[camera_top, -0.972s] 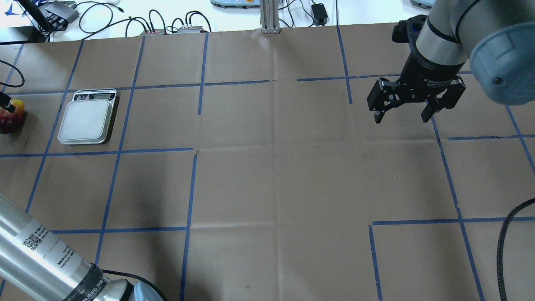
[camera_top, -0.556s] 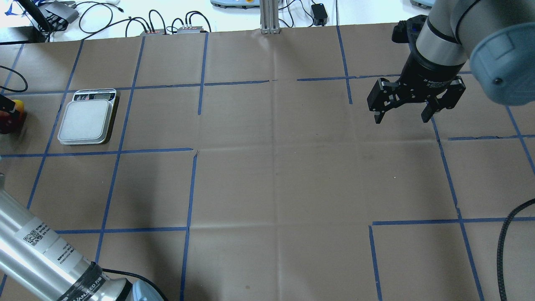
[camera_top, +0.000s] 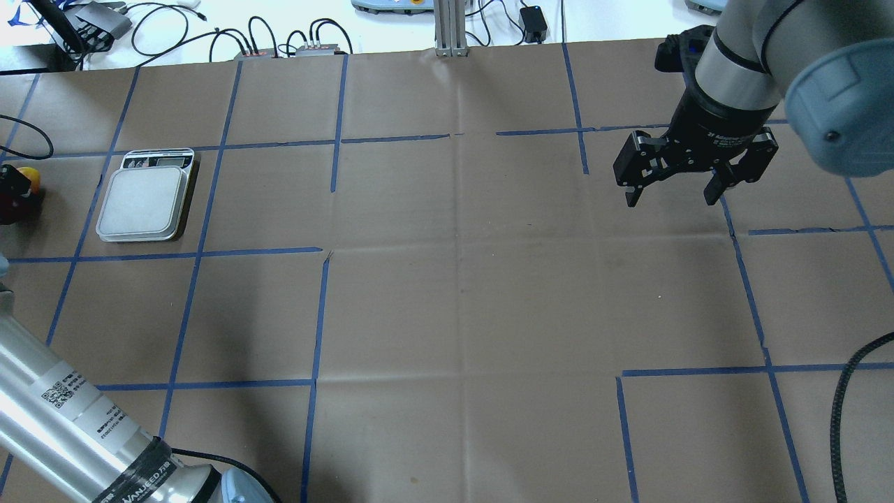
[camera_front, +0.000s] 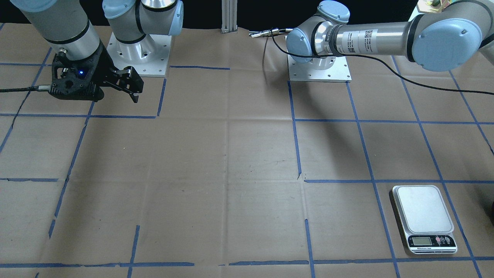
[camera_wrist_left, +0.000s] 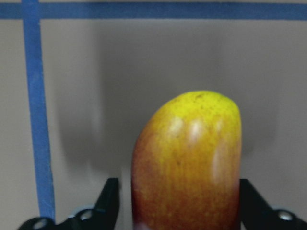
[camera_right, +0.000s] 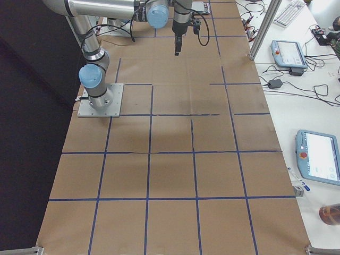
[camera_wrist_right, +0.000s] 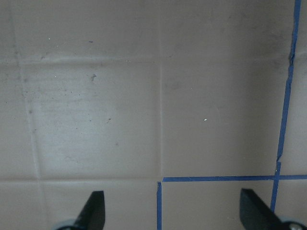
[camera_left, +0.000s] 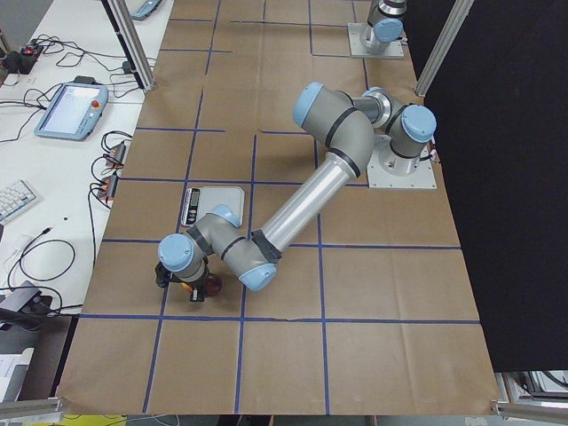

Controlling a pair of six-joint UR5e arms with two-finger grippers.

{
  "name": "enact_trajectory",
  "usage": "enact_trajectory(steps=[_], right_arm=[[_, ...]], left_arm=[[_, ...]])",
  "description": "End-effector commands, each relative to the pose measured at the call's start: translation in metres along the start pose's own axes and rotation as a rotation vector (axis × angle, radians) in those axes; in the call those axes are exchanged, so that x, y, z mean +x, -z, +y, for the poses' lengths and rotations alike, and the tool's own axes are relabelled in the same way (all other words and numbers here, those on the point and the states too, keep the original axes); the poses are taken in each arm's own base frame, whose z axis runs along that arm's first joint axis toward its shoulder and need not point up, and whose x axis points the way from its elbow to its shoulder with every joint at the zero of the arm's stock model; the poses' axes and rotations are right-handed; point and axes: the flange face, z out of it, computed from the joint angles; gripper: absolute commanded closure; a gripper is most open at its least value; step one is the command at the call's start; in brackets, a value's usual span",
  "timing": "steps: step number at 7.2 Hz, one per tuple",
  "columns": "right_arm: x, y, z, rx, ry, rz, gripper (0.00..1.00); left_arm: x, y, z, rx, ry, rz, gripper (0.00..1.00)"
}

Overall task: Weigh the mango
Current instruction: 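Lift the mango with the left gripper and carry it over the scale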

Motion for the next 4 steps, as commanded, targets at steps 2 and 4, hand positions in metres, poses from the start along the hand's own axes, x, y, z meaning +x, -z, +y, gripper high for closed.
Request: enact_trajectory(steps=[2, 4], right_arm=[[0.000, 0.000, 0.000, 0.000, 0.000, 0.000, 0.00], [0.000, 0.000, 0.000, 0.000, 0.000, 0.000, 0.00]], left_arm=[[0.081, 0.057, 0.011, -0.092, -0.058, 0.089, 1.00], [0.171, 0.062, 0.019, -0.091, -0.077, 0.068, 1.00]])
